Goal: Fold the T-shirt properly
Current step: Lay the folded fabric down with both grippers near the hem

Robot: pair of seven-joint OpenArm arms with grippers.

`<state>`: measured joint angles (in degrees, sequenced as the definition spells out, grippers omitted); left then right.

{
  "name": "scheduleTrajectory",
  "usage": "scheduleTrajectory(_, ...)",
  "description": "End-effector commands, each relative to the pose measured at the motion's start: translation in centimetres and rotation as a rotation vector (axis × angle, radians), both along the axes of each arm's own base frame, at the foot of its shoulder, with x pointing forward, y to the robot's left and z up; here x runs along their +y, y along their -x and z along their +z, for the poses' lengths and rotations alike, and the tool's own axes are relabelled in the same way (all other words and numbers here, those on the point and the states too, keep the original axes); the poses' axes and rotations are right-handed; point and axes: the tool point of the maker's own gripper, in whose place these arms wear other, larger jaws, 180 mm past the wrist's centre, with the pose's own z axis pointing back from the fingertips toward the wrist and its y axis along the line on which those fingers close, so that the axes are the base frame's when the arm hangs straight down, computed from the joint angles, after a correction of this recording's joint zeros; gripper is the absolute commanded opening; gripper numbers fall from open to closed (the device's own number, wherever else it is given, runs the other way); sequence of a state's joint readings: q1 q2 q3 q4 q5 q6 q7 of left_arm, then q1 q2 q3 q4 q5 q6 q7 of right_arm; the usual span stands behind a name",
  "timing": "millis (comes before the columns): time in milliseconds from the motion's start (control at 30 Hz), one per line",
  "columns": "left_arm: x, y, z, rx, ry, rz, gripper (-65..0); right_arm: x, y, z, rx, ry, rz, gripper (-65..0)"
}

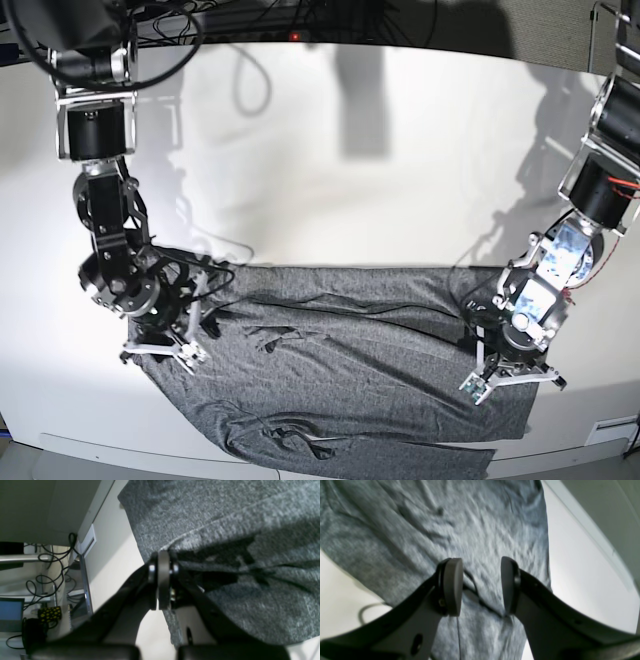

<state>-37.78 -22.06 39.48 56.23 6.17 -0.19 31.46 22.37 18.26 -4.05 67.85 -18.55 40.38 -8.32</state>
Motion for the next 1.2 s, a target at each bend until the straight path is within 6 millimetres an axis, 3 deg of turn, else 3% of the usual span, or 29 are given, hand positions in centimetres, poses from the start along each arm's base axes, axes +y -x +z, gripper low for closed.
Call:
scheduleTrajectory(0,0.3,-1.5,2.7,-0.071,-0.002,0.0,-65.0,0.6,-1.4,2.2,-0.061,-0.009,0.024,-39.5)
scheduleTrajectory(167,0.3,-1.5,2.6,-0.066,-0.003,0.004,-65.0,2.1,-2.8,0.3,0.006,0.079,0.074,-39.6)
scheduleTrajectory(333,0.4,-1.4,2.5,-0.057,-0.007,0.012,-65.0,1.8,-4.4,-0.2,0.06,0.105,0.04,-43.1)
scheduleTrajectory(533,0.4,-1.4,2.5,-0.058,-0.007,0.011,-65.0,1.7,-4.0,-0.9,0.097,0.091,0.04,-44.7)
scheduleTrajectory(700,0.4,-1.4,2.5,-0.058,-0.008,0.012,-65.0,0.7,-3.0,-3.7,0.17,0.114,0.031,-44.7)
scheduleTrajectory(800,0.4,-1.4,2.5,-0.058,-0.007,0.012,-65.0,0.8,-2.8,-4.2,0.174,0.096,0.034,-45.2)
scheduleTrajectory(933,0.4,-1.4,2.5,-0.058,-0.007,0.012,-65.0,0.7,-2.9,-4.1,0.171,0.094,0.033,-64.1)
scheduleTrajectory(1167,0.4,-1.4,2.5,-0.06,-0.006,0.01,-65.0,-0.2,-4.2,-2.8,0.109,0.093,-0.035,-65.0)
